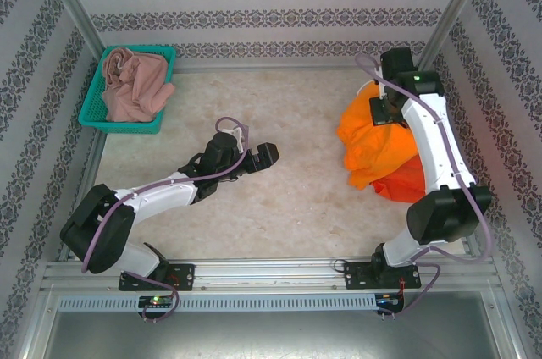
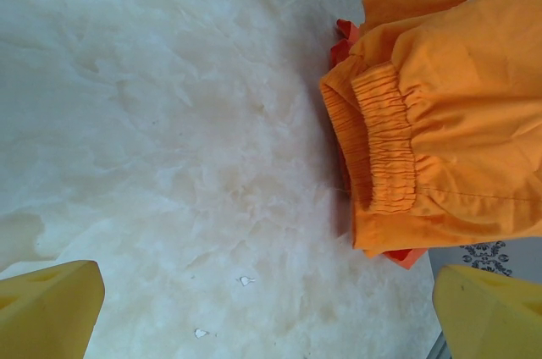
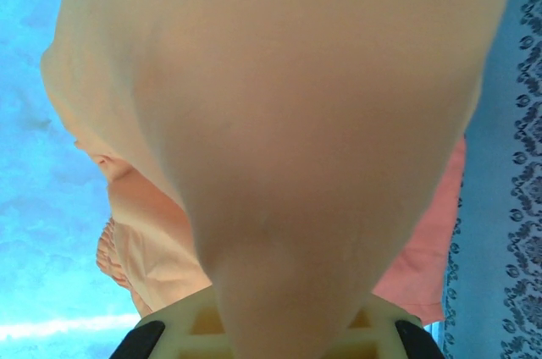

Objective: Fold and stack the shorts

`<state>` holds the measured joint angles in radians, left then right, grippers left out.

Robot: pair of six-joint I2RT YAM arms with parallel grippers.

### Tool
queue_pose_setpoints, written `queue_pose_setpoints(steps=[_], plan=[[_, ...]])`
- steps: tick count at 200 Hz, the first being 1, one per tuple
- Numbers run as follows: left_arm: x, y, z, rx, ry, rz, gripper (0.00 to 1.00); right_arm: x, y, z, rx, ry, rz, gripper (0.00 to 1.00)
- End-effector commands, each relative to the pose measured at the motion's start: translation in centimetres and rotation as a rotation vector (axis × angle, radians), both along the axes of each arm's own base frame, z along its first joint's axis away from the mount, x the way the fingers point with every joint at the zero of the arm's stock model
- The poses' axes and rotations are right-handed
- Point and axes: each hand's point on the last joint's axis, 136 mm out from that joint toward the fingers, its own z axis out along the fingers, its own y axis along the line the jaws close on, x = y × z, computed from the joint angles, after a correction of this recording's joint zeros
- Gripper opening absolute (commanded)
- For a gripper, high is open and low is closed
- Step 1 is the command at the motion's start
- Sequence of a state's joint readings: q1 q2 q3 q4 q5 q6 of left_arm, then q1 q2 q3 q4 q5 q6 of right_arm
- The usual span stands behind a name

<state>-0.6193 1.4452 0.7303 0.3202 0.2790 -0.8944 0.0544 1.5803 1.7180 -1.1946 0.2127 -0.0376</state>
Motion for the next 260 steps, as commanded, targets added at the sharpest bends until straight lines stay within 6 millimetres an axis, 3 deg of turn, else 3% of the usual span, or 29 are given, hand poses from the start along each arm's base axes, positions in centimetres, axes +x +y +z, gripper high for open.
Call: queue_pose_setpoints(steps=[1, 37, 102, 124, 145, 161, 176, 186, 206, 238, 260], plan=[[0.3, 0.9, -0.3, 0.016, -0.004, 0.026, 1.00, 0.0, -1.2, 2.1, -0.032, -0.029, -0.006, 0.00], [0.4, 0.8, -0.2, 0.016, -0.004, 0.025, 1.00, 0.1, -2.9, 2.0, -0.066, -0.018, -0.033, 0.00], [0.3, 1.4, -0.5, 0.022, 0.007, 0.027, 1.00, 1.3, -10.2, -1.7, -0.205, 0.045, -0.161, 0.00], [0.3, 1.8, -0.5, 0.027, 0.010, 0.034, 1.00, 1.6, -12.3, -3.1, -0.296, 0.061, -0.175, 0.17], [0.3, 2.6, -0.3, 0.026, 0.005, 0.050, 1.00, 1.2, -15.1, -4.0, -0.375, 0.102, -0.239, 0.26], [0.2, 3.3, 0.0, 0.029, 0.000, 0.065, 1.00, 0.6, -17.4, -3.8, -0.411, 0.123, -0.317, 0.54], [0.0, 4.1, 0.4, 0.035, -0.008, 0.080, 1.00, 0.6, -17.8, -2.8, -0.371, 0.090, -0.374, 0.80], [-0.1, 4.7, 0.7, 0.043, -0.015, 0.092, 1.00, 0.7, -17.4, -2.2, -0.335, 0.062, -0.388, 0.97], [0.0, 6.2, 1.9, 0.059, -0.041, 0.123, 1.00, 1.5, -14.3, -1.5, -0.163, -0.019, -0.364, 0.98], [0.4, 10.1, 4.3, 0.121, -0.088, 0.206, 1.00, 2.5, -5.7, -0.7, 0.210, -0.161, -0.234, 0.98], [0.7, 13.0, 6.4, 0.157, -0.118, 0.266, 1.00, 3.0, -0.3, -1.6, 0.469, -0.201, -0.161, 0.97]])
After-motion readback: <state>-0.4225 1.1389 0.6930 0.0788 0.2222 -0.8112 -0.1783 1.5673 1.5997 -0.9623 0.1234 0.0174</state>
